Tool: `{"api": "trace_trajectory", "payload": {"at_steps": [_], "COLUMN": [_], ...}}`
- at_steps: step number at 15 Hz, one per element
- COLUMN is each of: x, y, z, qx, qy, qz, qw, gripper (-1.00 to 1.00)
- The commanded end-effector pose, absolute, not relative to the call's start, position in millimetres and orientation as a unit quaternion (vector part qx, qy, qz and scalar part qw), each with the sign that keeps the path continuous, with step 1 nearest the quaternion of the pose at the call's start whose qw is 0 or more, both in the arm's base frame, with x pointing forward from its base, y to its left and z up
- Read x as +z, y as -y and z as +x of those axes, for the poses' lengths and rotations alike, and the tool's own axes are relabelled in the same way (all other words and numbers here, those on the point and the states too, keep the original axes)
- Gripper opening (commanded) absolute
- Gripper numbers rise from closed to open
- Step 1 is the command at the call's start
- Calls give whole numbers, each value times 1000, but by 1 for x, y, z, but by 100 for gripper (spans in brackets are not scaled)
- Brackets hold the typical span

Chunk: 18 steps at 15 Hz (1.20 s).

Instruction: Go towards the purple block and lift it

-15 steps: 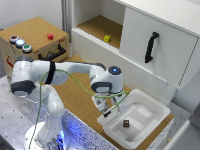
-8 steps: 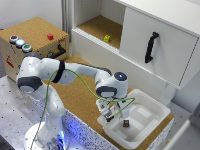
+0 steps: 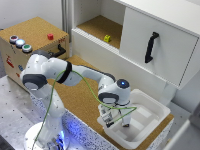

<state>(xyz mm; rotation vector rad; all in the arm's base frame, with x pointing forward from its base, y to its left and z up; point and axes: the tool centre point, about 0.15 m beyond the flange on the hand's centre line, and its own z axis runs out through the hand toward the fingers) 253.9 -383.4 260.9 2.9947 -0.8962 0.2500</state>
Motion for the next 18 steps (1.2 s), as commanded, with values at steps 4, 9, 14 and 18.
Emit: {"api": "trace_trajectory", "payload": {"at_steps": [4, 9, 14, 18], "x": [238, 223, 210, 209], "y": [406, 409, 410, 410], "z": [284, 285, 281, 284], "qx": [75, 67, 63, 65], "qy": [274, 286, 297, 286], "qz": [959, 956, 952, 956], "qw": [-6, -22, -32, -28], "gripper": [100, 100, 100, -100]}}
